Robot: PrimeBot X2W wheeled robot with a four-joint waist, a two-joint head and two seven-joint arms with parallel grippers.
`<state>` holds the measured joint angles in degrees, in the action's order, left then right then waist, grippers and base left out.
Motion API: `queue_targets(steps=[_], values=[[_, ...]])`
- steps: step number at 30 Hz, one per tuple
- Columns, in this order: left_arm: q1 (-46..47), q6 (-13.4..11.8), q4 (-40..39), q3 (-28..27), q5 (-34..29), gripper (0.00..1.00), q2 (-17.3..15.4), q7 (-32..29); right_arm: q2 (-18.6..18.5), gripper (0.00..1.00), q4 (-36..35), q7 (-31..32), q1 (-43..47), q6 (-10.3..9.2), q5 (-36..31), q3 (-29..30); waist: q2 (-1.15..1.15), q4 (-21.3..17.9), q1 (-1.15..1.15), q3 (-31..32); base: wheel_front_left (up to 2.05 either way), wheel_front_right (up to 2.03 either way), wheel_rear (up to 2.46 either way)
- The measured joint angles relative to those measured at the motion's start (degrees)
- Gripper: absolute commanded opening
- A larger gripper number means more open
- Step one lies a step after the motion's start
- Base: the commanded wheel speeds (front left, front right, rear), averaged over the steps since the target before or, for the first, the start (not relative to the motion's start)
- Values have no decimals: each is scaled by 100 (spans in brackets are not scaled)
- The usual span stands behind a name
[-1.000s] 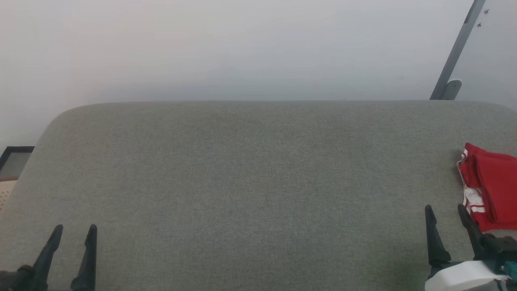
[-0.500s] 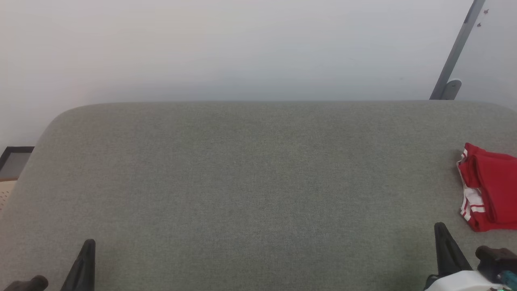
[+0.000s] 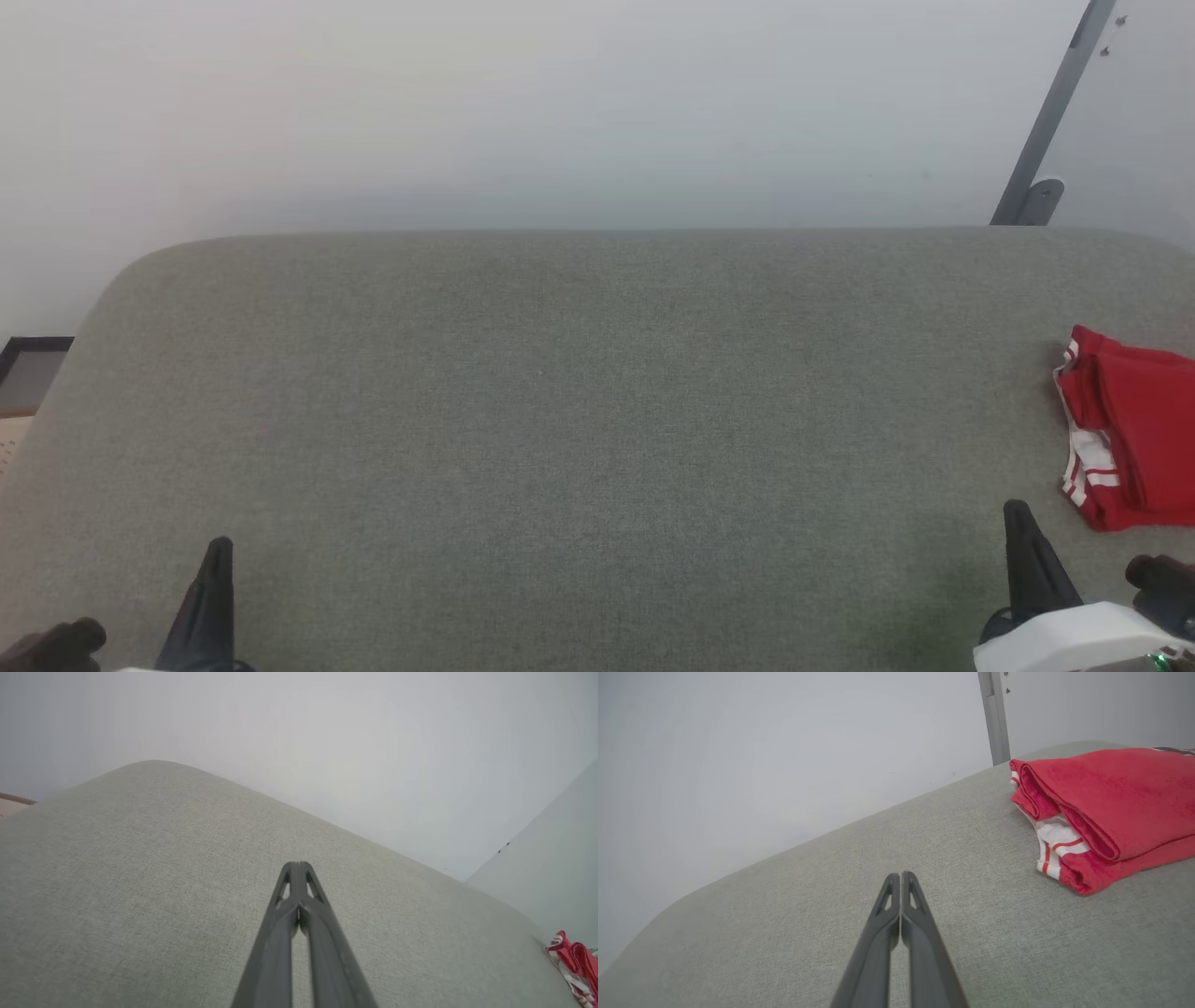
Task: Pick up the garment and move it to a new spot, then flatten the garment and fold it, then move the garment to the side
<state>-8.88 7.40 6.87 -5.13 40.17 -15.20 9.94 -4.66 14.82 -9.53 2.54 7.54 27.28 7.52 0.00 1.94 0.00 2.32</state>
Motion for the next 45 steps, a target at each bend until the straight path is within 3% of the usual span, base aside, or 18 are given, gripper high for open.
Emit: queue_targets(steps=[22,45], values=[[457,0,220,-43,1622,0,368,-495,56,0,-20,477,-277,-1,1991,-27,0,-42,0,-53,0,0,0],[803,0,394,-73,2846,0,672,-893,96,0,-31,867,-457,-1,3549,-45,0,-83,0,-107,0,0,0]])
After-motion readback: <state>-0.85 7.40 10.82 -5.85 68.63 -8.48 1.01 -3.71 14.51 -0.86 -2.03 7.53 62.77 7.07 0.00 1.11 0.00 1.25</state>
